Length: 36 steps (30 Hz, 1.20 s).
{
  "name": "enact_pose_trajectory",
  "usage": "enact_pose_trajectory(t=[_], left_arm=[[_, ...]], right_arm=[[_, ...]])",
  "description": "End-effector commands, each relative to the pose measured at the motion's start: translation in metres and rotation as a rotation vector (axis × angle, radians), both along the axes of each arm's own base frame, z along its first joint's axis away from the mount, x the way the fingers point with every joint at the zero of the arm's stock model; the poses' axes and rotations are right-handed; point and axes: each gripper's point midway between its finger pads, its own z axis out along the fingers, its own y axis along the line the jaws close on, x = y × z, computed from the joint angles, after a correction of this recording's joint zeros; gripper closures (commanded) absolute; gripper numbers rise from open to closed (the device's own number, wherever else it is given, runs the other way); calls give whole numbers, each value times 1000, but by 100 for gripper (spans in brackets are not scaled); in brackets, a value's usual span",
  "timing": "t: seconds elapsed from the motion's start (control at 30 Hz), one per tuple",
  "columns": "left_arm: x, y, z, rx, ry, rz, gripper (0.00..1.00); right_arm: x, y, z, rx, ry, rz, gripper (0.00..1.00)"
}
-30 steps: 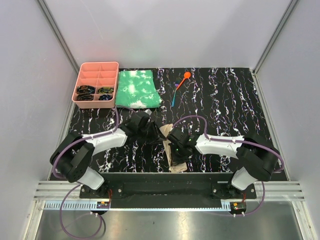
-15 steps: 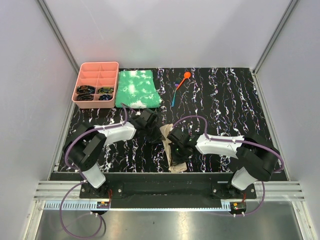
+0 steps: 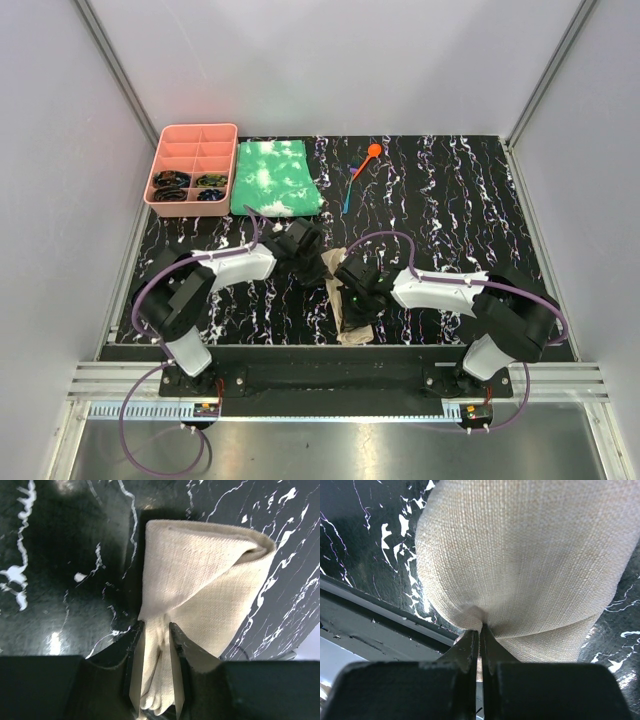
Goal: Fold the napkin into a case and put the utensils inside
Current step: Smooth out the smaller rectangle-folded napkin at the center of the board.
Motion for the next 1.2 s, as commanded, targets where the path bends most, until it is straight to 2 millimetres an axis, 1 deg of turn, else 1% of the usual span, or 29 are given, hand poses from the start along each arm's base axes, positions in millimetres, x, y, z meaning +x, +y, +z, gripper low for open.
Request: enact_pose_trajectory(t=[0.0,0.1,0.2,0.3,0.33,0.4,0.43,0.5,0.6,0.67,0.77,0.8,0.87,1.17], left_arm=[[17,-15,9,-39,-46,20,71],[18,-17,11,-45,-55,15,75],[19,-16,12,-41,-67,22,76],[18,-12,12,-26,-87,33,78],[18,-11,20,-30,-113,32,77],[18,-8,22,-12,-140,37,76],[17,-8,29,-21,-157,35,75],[17,-8,34,-25,-168,32,73],[17,-11,46,-55,-185,33,72],[18,-13,48,-55,-189,28,70],[19,-20,40,-65,-158,21,72],[19,-20,33,-55,-145,23,72],[15,-25,31,-75,-121,7,72],[19,-24,12,-37,-111,16,72]], right_arm=[[3,-1,-2,11,-12,-6,100],[2,-1,-2,10,-12,-6,100],[2,-1,-3,10,-8,-6,100],[2,0,-4,10,-6,-4,100],[2,-1,-5,4,-3,-3,100],[2,-1,-5,6,-5,-3,100],[1,-1,-6,3,-3,-1,100],[1,-1,-6,4,-1,-4,100],[1,-1,-5,8,-3,-3,100],[0,-3,-6,5,-2,-5,100],[0,-3,-4,8,-5,-5,100],[0,-3,-5,7,-5,-4,100],[0,-3,-4,10,-6,-5,100],[-1,-1,-5,10,2,0,100]])
